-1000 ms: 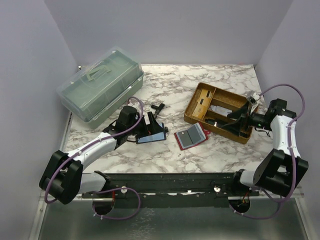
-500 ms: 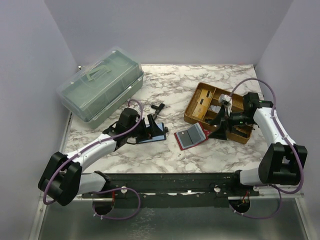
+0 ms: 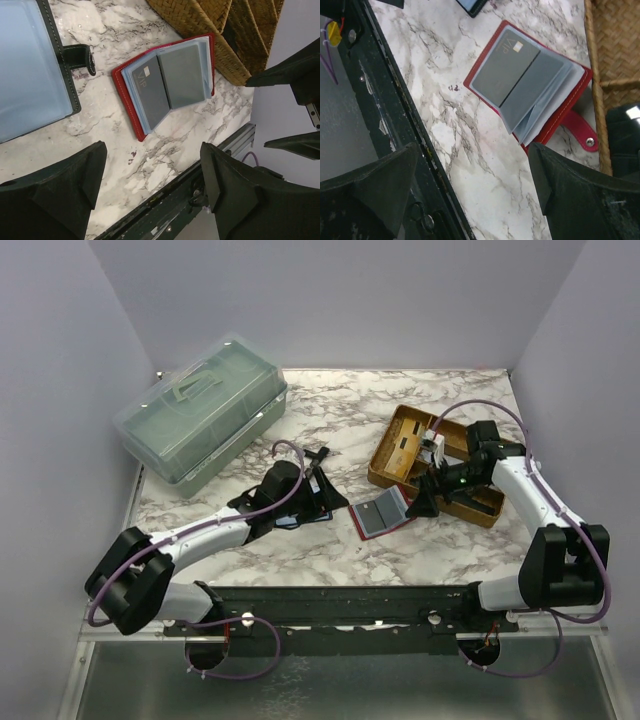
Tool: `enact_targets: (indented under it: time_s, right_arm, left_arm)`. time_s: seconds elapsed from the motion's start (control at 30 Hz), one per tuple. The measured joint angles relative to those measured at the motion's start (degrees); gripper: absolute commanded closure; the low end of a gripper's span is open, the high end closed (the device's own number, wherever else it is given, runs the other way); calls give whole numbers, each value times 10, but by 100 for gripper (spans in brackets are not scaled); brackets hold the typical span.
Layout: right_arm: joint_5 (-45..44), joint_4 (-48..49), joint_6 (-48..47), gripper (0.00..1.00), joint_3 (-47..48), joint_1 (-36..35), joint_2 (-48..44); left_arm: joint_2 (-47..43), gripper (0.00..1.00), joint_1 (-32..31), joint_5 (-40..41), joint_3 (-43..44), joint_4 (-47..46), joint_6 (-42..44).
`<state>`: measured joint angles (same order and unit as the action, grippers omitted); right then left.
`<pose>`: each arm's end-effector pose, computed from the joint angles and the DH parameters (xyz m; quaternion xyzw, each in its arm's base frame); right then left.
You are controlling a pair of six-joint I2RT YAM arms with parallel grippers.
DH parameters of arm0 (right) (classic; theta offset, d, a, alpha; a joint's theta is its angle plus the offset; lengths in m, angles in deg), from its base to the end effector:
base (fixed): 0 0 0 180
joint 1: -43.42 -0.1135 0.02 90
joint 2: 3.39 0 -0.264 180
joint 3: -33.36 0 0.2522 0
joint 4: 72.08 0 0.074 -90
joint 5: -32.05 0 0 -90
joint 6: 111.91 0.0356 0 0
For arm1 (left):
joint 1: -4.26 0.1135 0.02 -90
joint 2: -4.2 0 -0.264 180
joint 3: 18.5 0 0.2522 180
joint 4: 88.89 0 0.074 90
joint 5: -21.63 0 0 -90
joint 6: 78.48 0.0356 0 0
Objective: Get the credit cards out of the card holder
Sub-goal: Move the card holder to the center of the board.
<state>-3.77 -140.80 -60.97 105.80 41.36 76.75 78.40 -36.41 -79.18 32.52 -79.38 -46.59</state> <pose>0.2458 0.0377 0.2476 -0.3609 0.8088 0.3954 0.2433 0.2017 -0.1821 0.2094 -0.0878 0.8704 -0.4162 0.2480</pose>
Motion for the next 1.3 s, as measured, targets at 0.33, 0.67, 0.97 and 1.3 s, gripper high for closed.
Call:
enact_targets:
  time_s: [0.33,0.67,0.97,1.3]
  right_arm:
    - [-76,62,106,17,-34,-14,45]
    - [-143,120,166,22,-33,-35,106]
    - [-140,146,211,39,-16,-66,147]
    - [-77,158,241,78,9,-66,198]
  left_arm:
    - [57,26,-29,25,1,-57,-36]
    - [73,31,-30,26,1,-90,-45]
    - [47,33,-42,34,-29,-108,-56]
    - [23,34,-45,51,-44,-114,-62]
